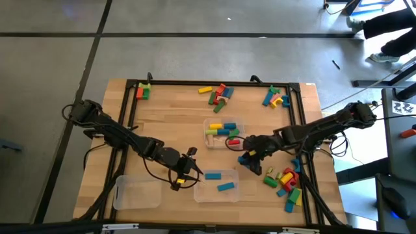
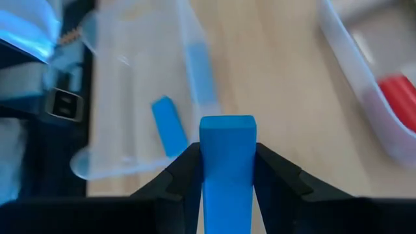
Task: Sort blocks by size
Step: Put the blue rectangular block into the bottom right transparent bin
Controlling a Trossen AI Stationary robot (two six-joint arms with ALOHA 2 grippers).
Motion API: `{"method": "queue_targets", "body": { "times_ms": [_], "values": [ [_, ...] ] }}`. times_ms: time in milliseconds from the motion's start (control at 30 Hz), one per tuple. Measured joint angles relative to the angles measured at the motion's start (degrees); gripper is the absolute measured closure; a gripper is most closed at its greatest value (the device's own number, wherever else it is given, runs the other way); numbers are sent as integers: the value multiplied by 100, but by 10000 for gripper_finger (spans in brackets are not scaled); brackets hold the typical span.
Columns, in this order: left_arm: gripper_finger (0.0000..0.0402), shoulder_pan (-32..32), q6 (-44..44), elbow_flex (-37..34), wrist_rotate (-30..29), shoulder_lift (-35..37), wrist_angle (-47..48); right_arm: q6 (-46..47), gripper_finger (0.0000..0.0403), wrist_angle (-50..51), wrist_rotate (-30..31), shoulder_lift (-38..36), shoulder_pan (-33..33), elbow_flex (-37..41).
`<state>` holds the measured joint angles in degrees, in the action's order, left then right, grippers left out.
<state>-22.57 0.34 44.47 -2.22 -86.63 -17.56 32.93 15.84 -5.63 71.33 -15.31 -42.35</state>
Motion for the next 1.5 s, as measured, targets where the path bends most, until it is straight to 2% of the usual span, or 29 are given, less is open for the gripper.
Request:
{"method": "queue_targets", "body": {
  "times_ms": [200,533,667,1133,1500],
  "values": [
    [266,0,9,7,0,0,-138,-83,287,-693,1,0,-87,0],
    [266,7,30,7,0,1,-131,-730,287,-2141,-28,208,-456,-8],
    [266,12,39,7,-1,2,-150,-945,287,-2429,33,364,-589,-7],
    [266,13,59,4,-1,2,-138,-1368,287,-2683,220,1357,-606,-2],
    [266,13,57,4,0,2,-135,-1568,287,-2553,462,1414,-606,-2]
  ]
}}
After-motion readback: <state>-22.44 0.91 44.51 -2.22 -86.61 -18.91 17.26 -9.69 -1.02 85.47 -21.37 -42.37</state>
